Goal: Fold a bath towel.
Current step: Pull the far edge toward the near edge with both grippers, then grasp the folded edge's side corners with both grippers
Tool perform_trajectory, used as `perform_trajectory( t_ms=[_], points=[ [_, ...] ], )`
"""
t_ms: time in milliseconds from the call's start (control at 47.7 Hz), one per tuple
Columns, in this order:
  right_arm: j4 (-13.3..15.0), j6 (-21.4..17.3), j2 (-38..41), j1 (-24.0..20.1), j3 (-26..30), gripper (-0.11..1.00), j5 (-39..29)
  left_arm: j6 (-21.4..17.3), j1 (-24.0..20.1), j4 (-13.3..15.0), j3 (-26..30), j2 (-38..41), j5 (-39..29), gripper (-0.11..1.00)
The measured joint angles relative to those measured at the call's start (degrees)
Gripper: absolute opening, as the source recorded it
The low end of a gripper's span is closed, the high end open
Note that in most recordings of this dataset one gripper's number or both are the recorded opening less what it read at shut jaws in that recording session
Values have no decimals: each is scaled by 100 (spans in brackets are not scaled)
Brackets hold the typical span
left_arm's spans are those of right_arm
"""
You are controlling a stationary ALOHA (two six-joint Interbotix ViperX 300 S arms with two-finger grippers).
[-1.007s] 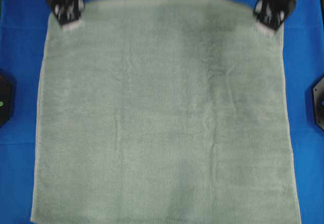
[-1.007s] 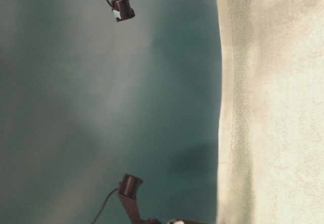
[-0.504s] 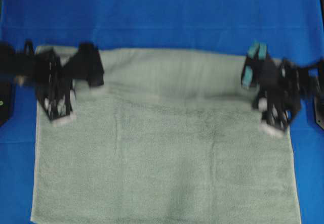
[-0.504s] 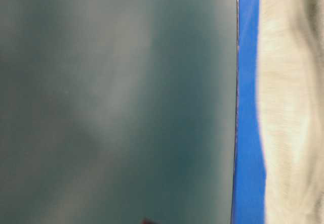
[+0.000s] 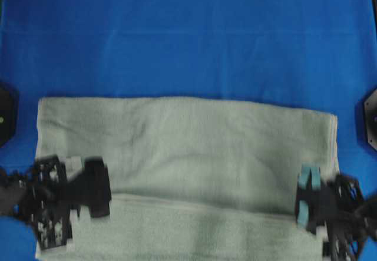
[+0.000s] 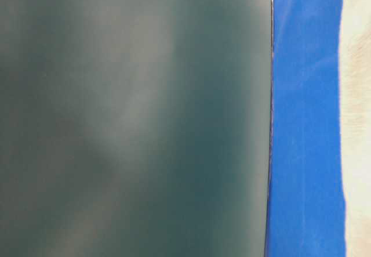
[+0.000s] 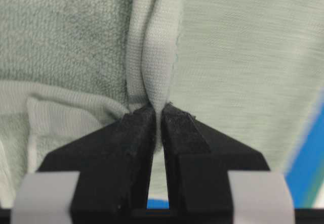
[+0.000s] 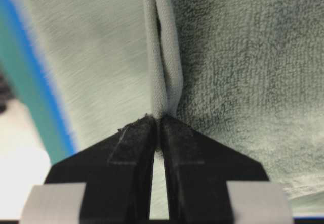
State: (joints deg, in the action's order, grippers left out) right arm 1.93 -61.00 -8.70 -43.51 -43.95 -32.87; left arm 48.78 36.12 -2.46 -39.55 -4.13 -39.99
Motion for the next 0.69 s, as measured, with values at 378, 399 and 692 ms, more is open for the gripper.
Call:
perform_trajectory(
  t_ms=[378,399,692],
  points=[
    [35,-782,642,-817,527,5,-202,97,466,-26,1046,984,9,3],
    [35,-809,659,-844,536,5,-202,105,475,-44,1090,1011,9,3],
    [62,-1230,703,-1002,536,5,-193,132,589,-26,1257,1081,9,4]
  ],
)
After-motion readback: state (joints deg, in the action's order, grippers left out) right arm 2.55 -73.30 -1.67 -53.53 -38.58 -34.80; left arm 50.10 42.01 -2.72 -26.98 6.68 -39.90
